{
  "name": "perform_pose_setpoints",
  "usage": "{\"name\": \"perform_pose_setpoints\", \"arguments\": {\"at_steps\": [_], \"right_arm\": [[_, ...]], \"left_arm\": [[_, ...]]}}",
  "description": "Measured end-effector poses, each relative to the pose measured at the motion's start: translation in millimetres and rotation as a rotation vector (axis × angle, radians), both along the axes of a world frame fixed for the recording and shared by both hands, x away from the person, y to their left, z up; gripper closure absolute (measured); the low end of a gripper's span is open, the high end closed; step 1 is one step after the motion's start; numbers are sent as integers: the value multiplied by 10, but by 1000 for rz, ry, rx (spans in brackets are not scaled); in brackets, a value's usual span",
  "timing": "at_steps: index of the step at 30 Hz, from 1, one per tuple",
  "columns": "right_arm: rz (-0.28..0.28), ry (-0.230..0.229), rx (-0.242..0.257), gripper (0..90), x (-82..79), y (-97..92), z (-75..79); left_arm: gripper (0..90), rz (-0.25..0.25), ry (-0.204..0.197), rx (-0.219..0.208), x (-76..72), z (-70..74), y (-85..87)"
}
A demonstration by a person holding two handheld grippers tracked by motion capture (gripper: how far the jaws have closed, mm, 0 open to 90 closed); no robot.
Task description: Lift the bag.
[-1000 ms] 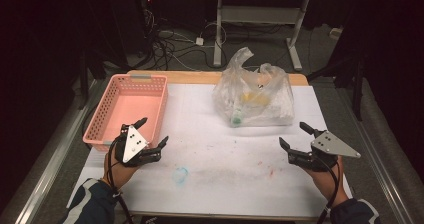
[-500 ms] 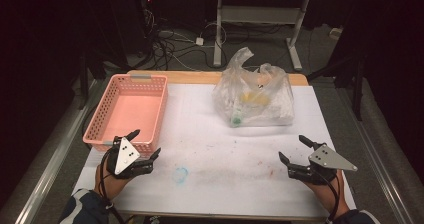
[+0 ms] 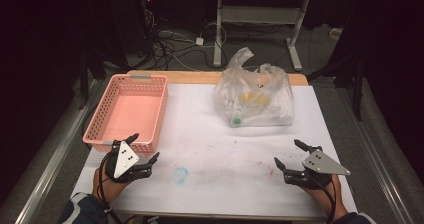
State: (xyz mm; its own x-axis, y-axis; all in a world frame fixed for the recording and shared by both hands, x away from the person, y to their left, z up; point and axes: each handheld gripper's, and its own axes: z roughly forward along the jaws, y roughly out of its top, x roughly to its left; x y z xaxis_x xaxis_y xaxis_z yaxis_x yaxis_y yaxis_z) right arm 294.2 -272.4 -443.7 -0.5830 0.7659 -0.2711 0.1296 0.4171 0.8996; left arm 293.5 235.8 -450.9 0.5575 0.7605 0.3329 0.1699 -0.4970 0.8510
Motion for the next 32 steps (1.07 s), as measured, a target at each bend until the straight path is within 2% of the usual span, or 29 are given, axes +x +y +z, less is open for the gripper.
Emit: {"name": "perform_pose_setpoints", "arguments": {"at_steps": [20,21,32], "right_arm": [[3,0,-4,179,-1,-8,1],[4,0,-3,179,0,-9,1],[-1,10,-3,173,17,-19,-7]], "left_arm": [[161,-6,22,2,29,-11,-28],[161,-10,13,9,37,-9,-26],[161,-14,13,2,50,-4,-41]]}}
